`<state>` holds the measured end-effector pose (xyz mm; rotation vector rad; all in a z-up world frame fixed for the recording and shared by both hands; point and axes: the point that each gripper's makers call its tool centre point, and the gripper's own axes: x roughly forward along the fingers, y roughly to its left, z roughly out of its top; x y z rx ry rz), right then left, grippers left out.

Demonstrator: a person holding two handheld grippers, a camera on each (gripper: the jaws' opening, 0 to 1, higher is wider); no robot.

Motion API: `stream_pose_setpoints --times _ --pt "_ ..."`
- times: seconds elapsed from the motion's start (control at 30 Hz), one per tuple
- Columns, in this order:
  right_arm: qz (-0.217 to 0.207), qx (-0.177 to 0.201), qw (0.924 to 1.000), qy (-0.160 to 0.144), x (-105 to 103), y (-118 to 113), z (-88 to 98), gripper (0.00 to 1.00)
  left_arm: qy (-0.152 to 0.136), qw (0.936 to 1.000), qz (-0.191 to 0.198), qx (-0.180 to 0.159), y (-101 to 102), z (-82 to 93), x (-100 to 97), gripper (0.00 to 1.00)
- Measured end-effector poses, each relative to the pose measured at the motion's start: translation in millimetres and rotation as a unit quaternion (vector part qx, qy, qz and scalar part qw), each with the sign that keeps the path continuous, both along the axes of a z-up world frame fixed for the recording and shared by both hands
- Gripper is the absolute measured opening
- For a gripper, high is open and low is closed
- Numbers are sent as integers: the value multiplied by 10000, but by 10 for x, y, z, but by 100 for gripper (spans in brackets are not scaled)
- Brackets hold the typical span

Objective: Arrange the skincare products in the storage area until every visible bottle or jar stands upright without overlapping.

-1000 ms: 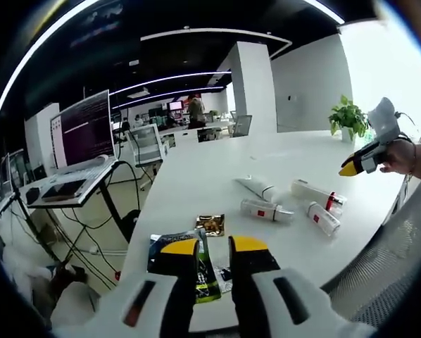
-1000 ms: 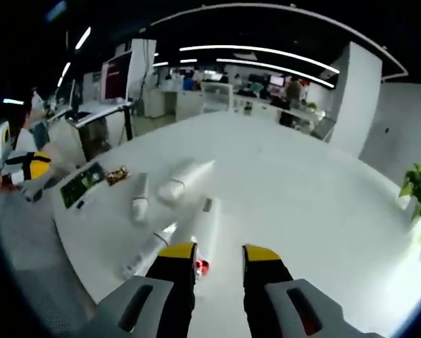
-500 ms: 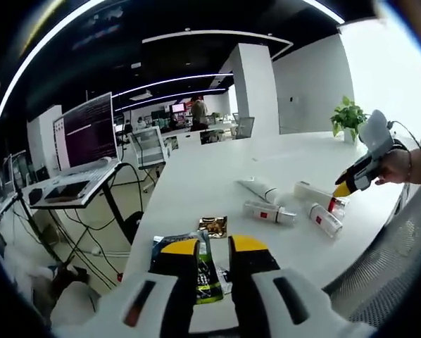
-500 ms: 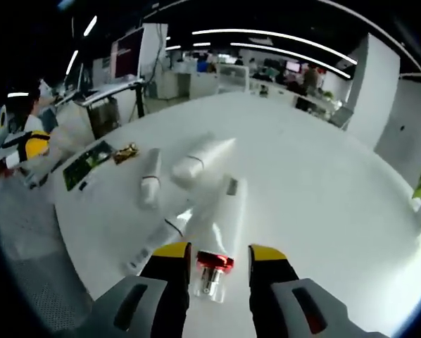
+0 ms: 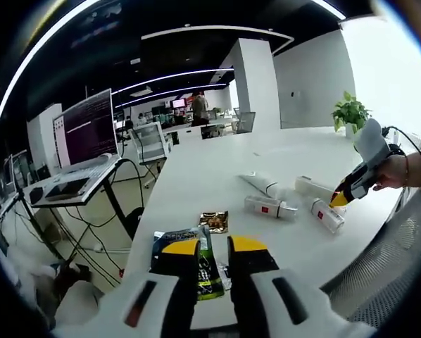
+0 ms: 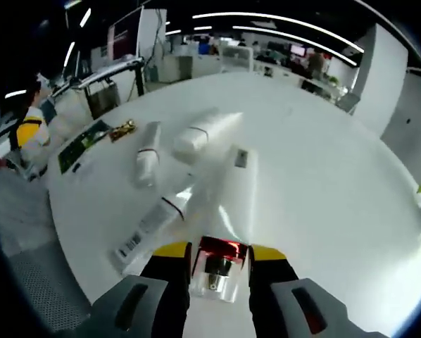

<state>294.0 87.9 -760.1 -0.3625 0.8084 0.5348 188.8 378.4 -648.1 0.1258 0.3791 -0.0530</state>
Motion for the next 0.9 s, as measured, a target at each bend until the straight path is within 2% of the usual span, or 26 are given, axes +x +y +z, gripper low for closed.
stream_pose_setpoints --times 0.3,0.43,0.53,0.7,0.77,0.9 --pt "54 -234 9997 -23 30 -86 -66 27 99 9999 -92 -40 -18 -39 21 12" --pt "168 -447 9988 -98 35 -108 -83 27 0 10000 1 -56 18 -16 12 11" --pt "97 -339 9993 -106 66 -109 -76 27 77 10000 -49 -36 0 -39 14 12" --pt "193 -335 9991 -168 75 -120 -70 26 -47 10000 -4 -28 23 -4 16 12" --pt "219 -345 9990 -202 76 -125 -66 26 -45 9999 -14 -99 18 -8 13 12" --pt "271 -216 9992 -210 80 -134 -61 26 -34 9999 -90 -35 1 -19 14 11"
